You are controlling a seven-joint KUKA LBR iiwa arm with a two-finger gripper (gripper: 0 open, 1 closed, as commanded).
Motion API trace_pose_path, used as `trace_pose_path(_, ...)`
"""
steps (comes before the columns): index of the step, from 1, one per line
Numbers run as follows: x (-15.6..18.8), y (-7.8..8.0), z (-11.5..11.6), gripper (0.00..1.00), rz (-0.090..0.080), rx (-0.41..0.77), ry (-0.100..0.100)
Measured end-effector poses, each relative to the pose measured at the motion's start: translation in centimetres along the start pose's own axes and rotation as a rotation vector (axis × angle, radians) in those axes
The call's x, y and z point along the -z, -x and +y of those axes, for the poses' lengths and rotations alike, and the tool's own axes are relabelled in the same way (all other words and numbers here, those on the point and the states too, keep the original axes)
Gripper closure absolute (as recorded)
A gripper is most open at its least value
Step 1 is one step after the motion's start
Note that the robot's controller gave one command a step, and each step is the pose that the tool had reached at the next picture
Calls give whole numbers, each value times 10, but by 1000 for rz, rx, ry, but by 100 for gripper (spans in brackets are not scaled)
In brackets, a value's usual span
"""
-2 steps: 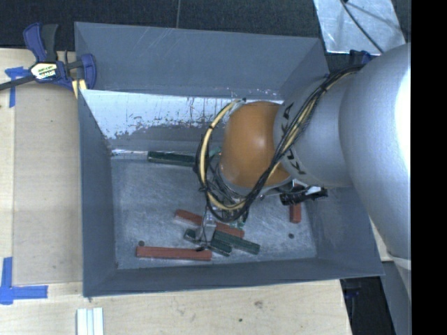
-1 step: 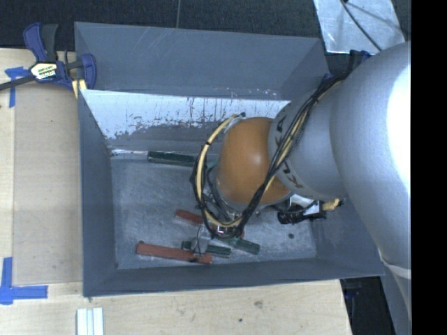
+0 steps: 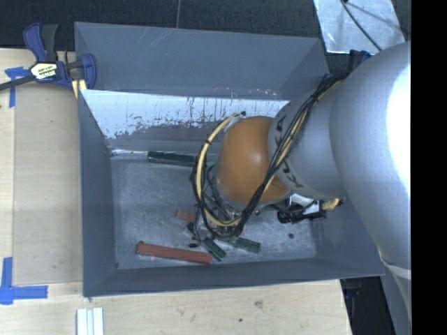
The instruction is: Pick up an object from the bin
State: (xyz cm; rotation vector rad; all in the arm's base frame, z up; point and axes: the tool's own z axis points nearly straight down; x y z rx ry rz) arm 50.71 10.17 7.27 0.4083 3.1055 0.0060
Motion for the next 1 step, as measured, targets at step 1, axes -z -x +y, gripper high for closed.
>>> trace_pose_path(1,134,31,-1,100,-2,186,-1)
